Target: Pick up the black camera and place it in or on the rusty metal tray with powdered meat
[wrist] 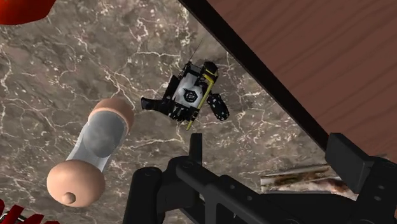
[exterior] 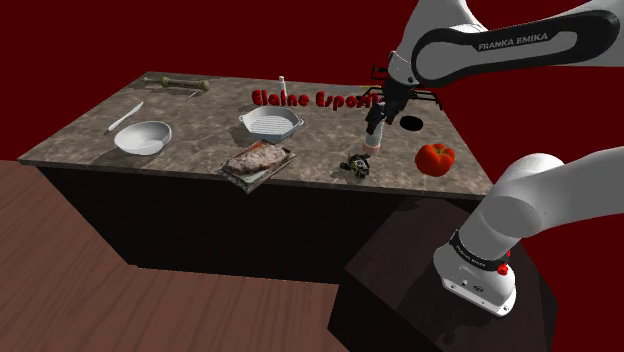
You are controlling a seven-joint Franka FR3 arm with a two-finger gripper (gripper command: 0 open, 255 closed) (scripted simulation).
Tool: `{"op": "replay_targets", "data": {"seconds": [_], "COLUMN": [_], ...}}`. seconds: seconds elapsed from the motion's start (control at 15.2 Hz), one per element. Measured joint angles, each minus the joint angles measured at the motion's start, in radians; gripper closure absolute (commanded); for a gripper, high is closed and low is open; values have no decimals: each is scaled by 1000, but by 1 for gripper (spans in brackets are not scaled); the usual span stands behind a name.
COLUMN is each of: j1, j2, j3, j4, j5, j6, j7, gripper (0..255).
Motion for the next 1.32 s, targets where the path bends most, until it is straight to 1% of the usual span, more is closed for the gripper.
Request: {"op": "replay_targets", "data": {"seconds": [0.4,0.73,0.92,1.19,1.32], "j1": [-47,-94,-140,-174,-185], "j2": [124,317,447,560,597], "j3": [9,28,44,58,63], "j4": [-129,-183,-193,-178,-174], "j5": [-12,-32,-64,-101,-120], "j6": [275,541,691,795,828], "j7": [58,125,174,210,225], "gripper": [0,0,0,0,0]}}
